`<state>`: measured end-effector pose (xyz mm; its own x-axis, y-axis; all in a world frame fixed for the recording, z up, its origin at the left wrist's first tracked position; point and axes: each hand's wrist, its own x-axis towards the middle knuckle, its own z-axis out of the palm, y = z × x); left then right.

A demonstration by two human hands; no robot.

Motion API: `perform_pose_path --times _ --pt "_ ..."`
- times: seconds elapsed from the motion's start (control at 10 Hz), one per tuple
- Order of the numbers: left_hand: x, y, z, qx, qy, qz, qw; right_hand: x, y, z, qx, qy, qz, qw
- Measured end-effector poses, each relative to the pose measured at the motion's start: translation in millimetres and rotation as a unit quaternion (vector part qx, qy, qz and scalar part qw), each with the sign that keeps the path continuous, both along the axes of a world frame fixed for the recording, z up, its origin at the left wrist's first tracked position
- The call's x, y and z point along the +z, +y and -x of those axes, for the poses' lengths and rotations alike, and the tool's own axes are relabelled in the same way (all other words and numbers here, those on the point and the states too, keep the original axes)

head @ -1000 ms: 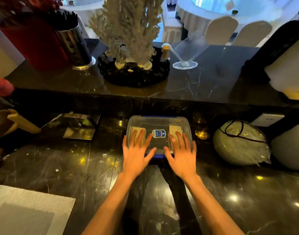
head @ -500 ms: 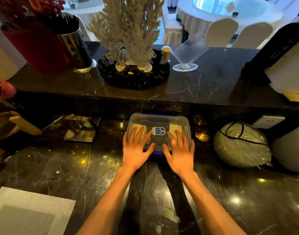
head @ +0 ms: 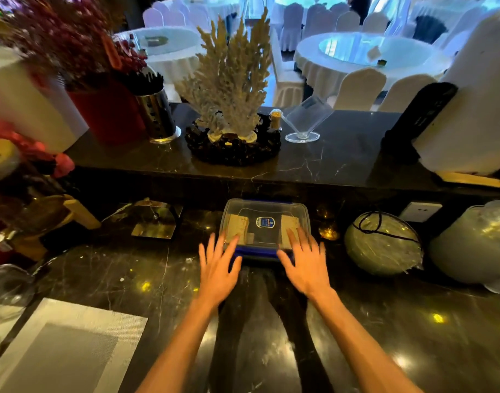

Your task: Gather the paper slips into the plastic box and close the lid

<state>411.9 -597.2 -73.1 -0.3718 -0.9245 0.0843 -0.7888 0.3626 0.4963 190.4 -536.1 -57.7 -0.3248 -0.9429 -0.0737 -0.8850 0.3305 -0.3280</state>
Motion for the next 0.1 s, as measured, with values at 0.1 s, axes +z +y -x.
perform_pose_path --times 0.1 --pt "2.2 39.8 -23.1 0.004 -0.046 -0.004 0.999 -6.8 65.2 -15.2 0.027 -0.012 0.004 1.0"
